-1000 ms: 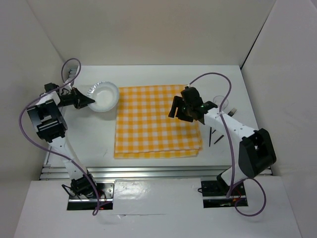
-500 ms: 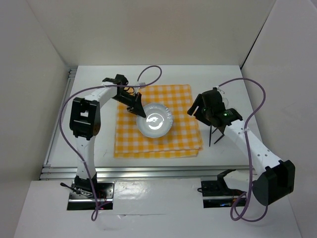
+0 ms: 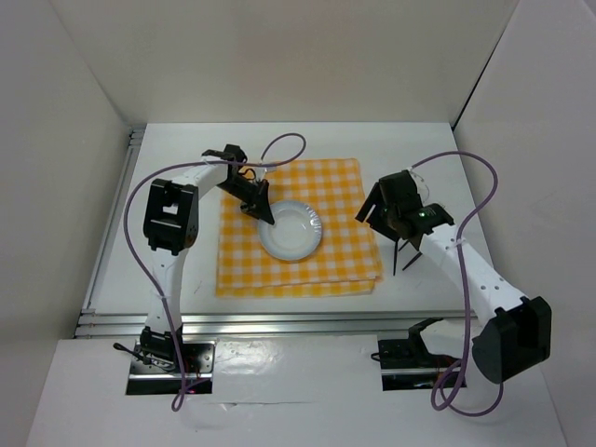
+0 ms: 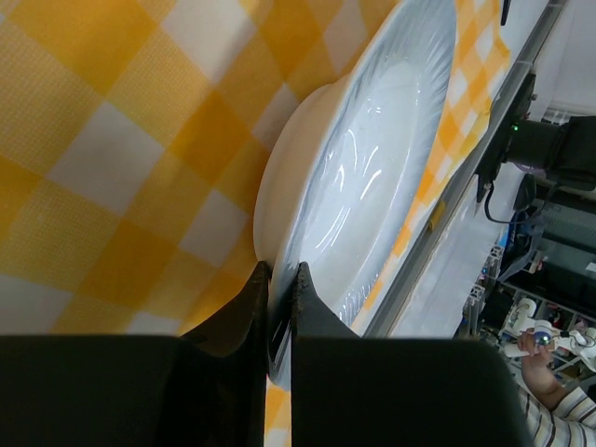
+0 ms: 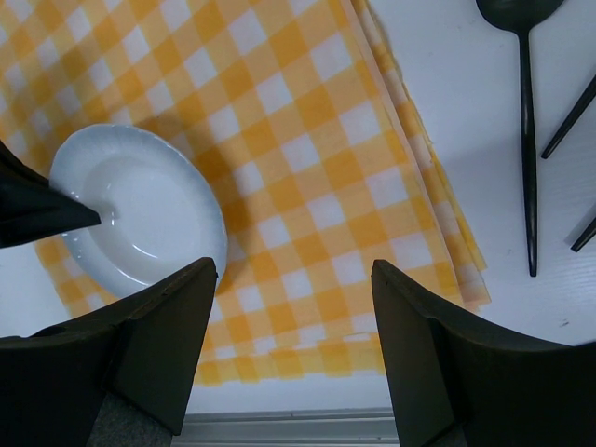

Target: Set the dinner table for one person

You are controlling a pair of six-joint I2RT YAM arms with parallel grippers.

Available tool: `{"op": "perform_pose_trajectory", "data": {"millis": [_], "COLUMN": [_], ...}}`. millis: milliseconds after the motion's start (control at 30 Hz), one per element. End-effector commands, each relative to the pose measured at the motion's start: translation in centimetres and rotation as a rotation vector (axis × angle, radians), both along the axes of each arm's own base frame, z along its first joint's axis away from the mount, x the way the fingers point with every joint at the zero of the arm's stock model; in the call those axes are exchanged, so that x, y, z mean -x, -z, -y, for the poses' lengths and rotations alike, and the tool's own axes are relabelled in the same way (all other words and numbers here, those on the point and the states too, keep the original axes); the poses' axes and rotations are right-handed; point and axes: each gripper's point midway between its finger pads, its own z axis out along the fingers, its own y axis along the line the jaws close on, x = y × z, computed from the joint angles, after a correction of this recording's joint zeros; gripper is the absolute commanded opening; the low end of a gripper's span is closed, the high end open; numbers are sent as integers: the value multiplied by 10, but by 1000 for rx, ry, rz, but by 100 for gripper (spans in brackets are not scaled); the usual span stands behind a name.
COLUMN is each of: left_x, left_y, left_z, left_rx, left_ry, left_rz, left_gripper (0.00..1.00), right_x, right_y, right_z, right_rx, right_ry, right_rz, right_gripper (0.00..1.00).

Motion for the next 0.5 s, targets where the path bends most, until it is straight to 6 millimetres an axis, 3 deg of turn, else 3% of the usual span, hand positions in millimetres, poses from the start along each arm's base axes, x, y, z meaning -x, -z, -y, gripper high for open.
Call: {"op": "perform_pose_trajectory", "data": {"millis": [0,33,167,267,367,467], "left_x": [-9,-11,-23,-28,-31,-38], "left_y": [-4,-3,-2,-3,2,-11], "left_z": [12,8,0,-2,-8,-7], "left_rx": [-6,-46,-120,-138,-186,-187], "left_ry": [25,19,-5,-10,-25,-44], "left_rz": [58,78,139,157,155,184], "left_gripper": [0,0,17,35,53,60], "right_x": [2,3,4,6,3,1], "right_y": [14,15,32,47,50,54], "right_z": [8,11,22,29,30,25], "right_rx": [40,44,79,104,116,108], "right_ry": [20,29,38,33,16,-8], "right_rz": [-38,-49,-106,-167,-189,-208], "right_gripper": [75,75,79,79,80,80]}}
